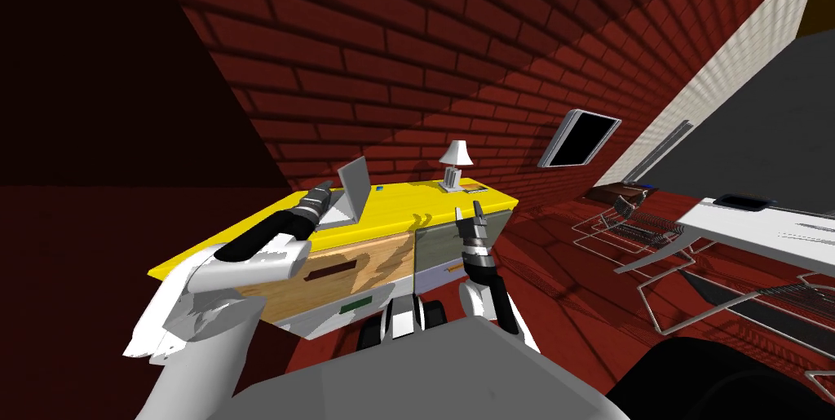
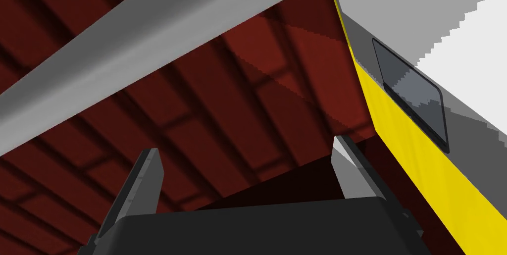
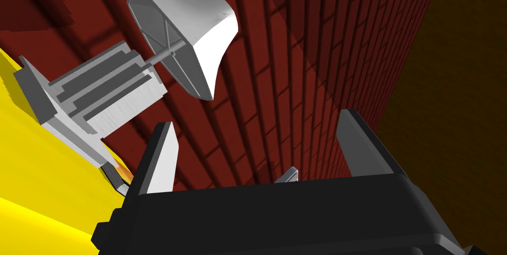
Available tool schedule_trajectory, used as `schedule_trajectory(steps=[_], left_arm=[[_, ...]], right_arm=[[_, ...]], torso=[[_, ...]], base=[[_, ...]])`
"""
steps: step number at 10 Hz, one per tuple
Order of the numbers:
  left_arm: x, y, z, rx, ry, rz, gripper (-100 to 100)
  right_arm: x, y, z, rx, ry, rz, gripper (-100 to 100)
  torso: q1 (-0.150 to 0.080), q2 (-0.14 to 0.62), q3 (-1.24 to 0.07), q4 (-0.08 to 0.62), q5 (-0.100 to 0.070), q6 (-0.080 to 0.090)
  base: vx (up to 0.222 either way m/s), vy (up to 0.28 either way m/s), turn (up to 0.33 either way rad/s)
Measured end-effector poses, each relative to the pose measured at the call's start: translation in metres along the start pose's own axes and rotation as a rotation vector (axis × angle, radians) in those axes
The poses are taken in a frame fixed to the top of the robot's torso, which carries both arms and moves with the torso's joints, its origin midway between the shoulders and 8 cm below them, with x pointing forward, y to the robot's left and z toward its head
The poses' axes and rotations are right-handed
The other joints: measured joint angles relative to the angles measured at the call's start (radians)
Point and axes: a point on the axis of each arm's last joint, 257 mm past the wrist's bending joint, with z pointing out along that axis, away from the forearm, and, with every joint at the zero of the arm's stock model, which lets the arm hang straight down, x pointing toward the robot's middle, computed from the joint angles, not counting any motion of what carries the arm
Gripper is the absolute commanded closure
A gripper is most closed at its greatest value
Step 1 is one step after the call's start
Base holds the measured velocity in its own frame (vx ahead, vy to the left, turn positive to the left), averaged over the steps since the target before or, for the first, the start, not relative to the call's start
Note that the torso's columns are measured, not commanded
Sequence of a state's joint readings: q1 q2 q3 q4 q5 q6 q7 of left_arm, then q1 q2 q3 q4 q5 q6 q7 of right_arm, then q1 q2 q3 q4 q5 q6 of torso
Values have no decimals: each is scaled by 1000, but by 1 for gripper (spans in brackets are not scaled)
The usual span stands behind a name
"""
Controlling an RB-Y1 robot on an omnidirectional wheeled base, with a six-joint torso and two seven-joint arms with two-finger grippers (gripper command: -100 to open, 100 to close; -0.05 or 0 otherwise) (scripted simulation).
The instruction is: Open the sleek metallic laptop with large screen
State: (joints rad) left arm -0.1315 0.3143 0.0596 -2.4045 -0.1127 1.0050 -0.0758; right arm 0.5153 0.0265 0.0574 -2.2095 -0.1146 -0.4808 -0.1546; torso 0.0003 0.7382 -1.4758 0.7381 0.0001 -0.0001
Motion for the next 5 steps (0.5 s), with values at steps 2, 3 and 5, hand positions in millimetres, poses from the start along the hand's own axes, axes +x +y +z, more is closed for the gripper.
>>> schedule_trajectory(steps=[2, 3, 5], left_arm=[[-4, 0, 2, -25, -5, 8, -100], [-6, -3, 1, -33, -8, 14, -100], [-10, -3, 1, -57, -14, 22, -100]], right_arm=[[0, 0, 0, 0, 0, 0, 0], [0, 0, 0, 0, 0, 0, 0], [0, 0, 0, 0, 0, 0, 0]], torso=[[0, 0, 0, 0, 0, 0], [0, -1, 0, 0, 0, 0], [0, 0, 0, 0, 0, 0]], base=[[9, -48, -20], [13, -41, -11], [5, -44, -15]])
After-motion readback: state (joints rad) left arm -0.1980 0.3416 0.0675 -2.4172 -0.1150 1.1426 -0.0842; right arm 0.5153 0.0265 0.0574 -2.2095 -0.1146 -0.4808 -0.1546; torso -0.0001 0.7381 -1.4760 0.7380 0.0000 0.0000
